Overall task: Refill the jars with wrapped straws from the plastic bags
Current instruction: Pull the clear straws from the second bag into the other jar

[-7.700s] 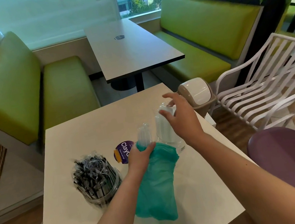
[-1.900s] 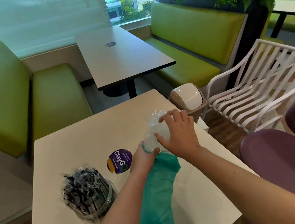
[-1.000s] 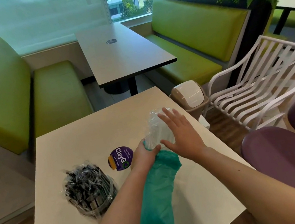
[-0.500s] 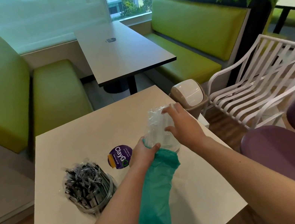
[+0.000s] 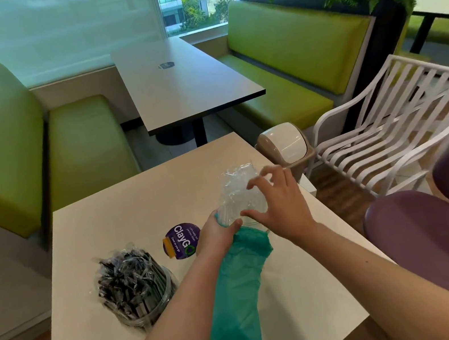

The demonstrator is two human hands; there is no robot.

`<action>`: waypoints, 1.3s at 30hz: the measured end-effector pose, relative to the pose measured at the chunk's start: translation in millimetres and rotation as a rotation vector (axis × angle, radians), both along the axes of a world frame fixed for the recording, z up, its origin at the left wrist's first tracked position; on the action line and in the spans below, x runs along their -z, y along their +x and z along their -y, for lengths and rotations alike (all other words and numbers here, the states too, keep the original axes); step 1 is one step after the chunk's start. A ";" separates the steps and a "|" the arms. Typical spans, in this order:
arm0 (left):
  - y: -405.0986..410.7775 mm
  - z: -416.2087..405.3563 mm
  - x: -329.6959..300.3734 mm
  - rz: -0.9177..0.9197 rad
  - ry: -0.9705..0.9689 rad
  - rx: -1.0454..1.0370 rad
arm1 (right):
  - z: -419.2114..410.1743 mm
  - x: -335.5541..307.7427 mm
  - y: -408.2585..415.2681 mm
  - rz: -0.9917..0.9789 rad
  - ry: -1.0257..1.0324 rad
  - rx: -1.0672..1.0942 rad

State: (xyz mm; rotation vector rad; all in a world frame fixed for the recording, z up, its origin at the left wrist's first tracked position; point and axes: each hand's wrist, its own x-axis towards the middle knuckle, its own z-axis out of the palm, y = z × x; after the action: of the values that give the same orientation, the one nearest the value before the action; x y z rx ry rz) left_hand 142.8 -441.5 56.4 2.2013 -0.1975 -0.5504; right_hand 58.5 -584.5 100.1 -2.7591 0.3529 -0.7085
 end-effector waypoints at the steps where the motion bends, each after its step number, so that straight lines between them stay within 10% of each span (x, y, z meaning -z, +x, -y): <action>1: -0.5 -0.3 0.1 -0.001 -0.002 -0.003 | -2.6 2.4 -0.1 0.012 -0.045 0.039; 23: -3.2 -14.9 -0.3 -0.093 -0.109 0.008 | -15.3 11.0 -6.9 0.045 -0.165 -0.006; 39: 7.8 -51.8 52.6 -0.308 -0.222 0.024 | -73.6 32.1 -15.1 -0.368 0.994 -0.145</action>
State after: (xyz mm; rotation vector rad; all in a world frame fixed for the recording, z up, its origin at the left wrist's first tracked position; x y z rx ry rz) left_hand 150.6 -389.7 3.9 1.8750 -0.1148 -0.8314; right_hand 43.4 -511.0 68.0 -1.8987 0.4209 0.0556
